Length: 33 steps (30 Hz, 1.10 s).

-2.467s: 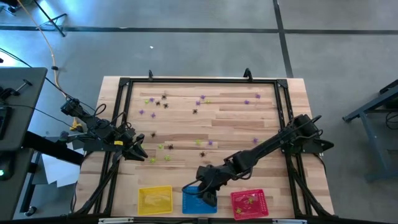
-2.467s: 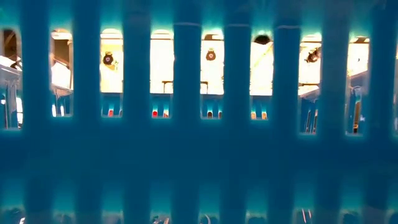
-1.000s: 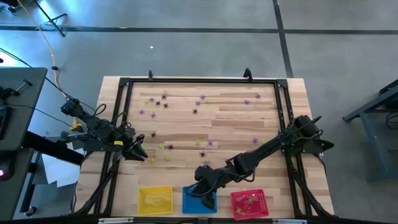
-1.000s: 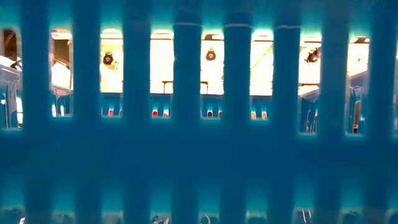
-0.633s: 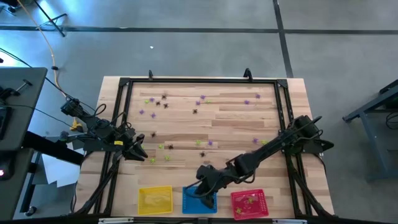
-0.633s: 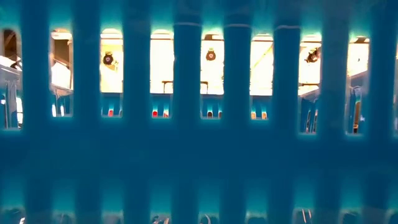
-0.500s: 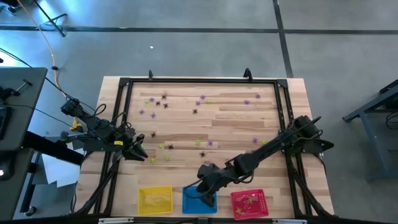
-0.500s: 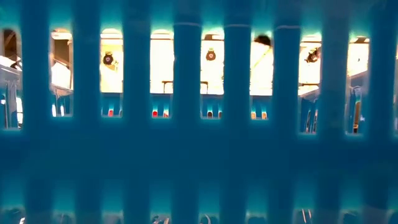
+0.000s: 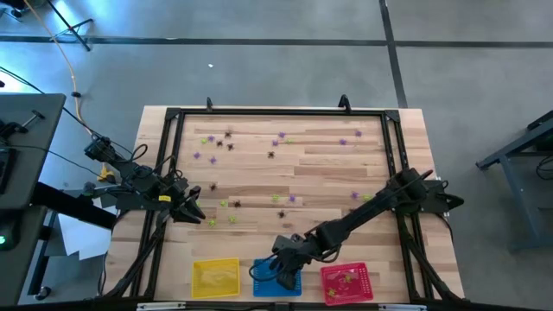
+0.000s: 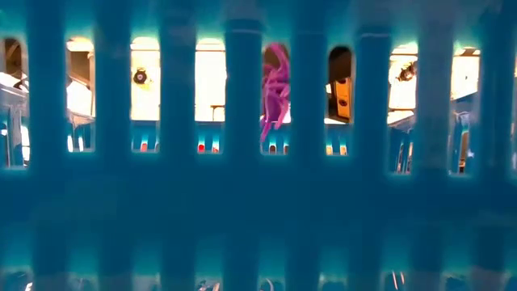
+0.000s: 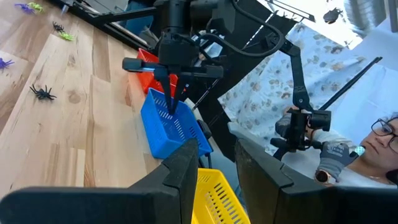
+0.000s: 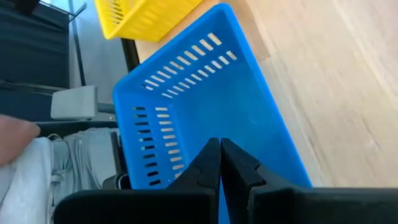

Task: Sort Halloween decoration
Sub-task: Put the violet spider toy into the blue bin

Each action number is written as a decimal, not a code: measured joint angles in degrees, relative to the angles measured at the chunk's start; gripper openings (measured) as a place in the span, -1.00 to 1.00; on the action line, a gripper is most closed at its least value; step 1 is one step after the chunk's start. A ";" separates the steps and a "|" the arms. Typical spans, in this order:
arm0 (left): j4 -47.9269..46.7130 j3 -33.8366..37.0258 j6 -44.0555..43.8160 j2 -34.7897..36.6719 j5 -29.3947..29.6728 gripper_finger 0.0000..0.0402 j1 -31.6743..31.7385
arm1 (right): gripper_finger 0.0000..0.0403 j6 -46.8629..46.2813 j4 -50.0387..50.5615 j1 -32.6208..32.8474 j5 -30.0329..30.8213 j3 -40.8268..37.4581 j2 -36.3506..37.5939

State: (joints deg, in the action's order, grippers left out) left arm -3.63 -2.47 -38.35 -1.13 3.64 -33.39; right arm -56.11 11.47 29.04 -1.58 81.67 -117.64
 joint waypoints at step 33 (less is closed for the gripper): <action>-0.01 0.01 0.00 0.01 0.00 -0.53 0.01 | -0.15 2.59 -5.32 0.26 -3.13 0.00 0.00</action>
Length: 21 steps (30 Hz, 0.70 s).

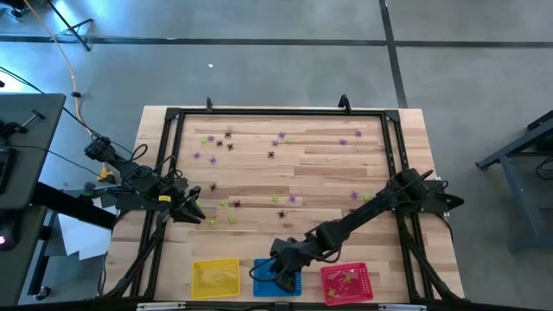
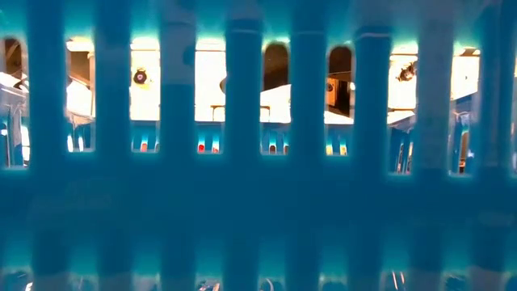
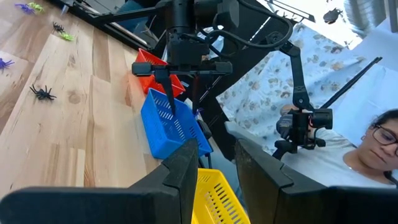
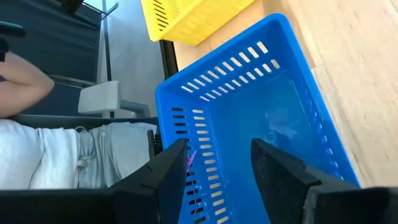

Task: Sort Halloween decoration
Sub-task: Put the violet spider toy into the blue bin

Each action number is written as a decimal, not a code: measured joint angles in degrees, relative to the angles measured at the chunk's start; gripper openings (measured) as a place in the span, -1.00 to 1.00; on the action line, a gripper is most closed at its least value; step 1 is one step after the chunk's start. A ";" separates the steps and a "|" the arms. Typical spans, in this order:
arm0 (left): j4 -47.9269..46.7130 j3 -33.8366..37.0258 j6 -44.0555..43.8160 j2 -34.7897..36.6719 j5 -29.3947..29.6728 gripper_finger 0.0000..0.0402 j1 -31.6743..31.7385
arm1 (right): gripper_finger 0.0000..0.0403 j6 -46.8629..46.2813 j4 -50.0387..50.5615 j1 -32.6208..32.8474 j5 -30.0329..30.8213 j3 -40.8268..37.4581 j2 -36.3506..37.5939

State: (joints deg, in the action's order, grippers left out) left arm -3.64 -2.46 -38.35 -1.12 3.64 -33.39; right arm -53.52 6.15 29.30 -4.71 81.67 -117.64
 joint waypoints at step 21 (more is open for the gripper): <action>4.85 0.00 12.05 -0.01 27.63 -0.53 0.00 | -0.15 4.09 0.46 -0.04 -0.57 0.00 0.00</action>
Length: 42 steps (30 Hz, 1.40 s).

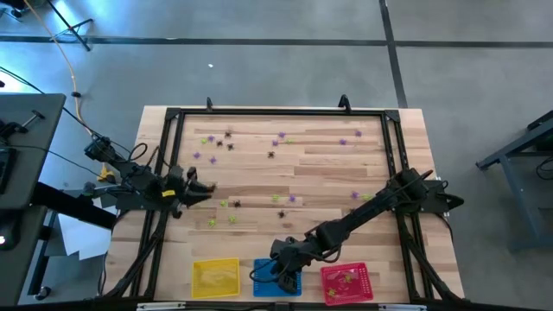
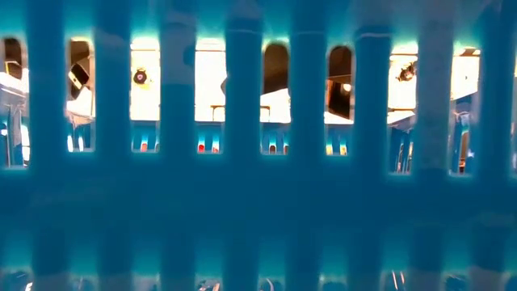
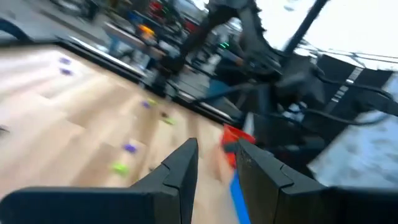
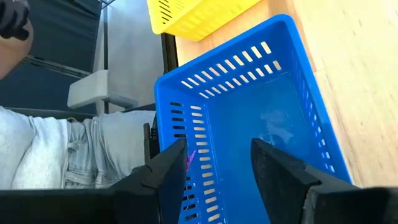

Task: Sort Halloween decoration
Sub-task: Put the violet spider toy into the blue bin

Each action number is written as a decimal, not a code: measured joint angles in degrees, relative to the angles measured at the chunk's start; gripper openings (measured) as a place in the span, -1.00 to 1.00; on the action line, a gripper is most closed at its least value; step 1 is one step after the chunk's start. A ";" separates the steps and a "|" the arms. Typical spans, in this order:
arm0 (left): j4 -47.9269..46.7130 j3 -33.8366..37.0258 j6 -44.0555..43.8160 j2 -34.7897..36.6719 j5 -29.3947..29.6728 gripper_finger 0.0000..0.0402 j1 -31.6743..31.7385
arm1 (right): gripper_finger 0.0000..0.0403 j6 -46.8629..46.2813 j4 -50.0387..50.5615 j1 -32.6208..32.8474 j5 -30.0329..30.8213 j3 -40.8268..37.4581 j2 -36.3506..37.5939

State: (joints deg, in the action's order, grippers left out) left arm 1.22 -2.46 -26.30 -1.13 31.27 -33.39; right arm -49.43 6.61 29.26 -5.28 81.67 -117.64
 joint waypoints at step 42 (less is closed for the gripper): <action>2.73 -32.53 1.15 -67.31 -11.84 -0.53 -0.64 | -0.15 -4.56 4.35 -2.91 -2.40 0.00 0.00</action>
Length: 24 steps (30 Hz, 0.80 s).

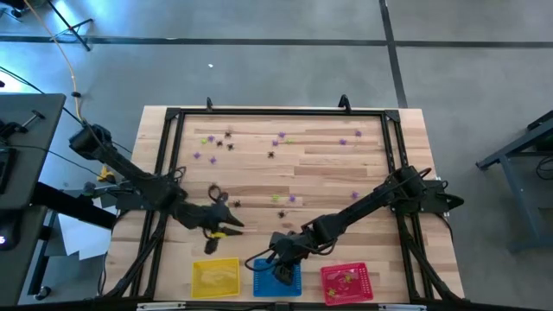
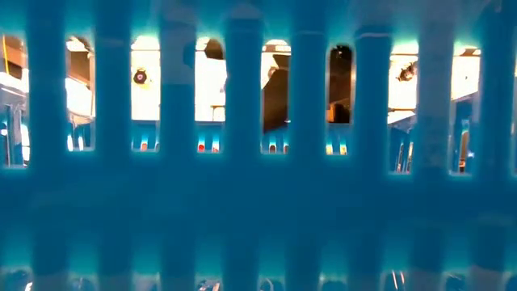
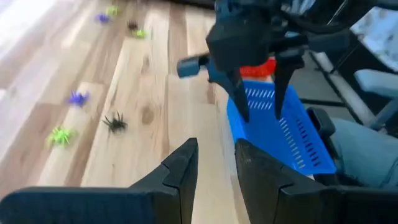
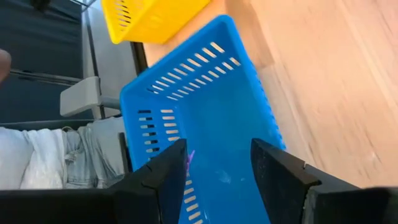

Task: Sort Halloween decoration
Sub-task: Put the violet spider toy into the blue bin

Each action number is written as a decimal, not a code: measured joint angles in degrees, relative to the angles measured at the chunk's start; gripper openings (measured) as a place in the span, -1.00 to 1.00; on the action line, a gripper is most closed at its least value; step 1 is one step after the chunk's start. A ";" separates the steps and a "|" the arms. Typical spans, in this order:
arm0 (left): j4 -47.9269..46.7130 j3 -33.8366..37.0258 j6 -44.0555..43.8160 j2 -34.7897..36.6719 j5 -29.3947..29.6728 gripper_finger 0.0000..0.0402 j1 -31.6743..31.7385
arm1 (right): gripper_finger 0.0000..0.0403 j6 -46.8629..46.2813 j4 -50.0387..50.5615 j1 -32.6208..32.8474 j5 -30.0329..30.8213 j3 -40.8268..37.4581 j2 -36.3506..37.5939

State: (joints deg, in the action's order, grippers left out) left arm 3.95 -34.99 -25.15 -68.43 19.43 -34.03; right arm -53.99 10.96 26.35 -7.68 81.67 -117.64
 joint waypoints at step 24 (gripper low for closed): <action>14.73 -6.77 2.17 -16.14 4.08 -0.53 -6.44 | -0.15 -1.52 -0.62 2.80 17.60 0.02 6.25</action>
State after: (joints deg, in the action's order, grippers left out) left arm 18.68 -41.76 -22.98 -84.58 23.51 -40.47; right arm -55.51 10.35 29.15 9.92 81.69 -111.39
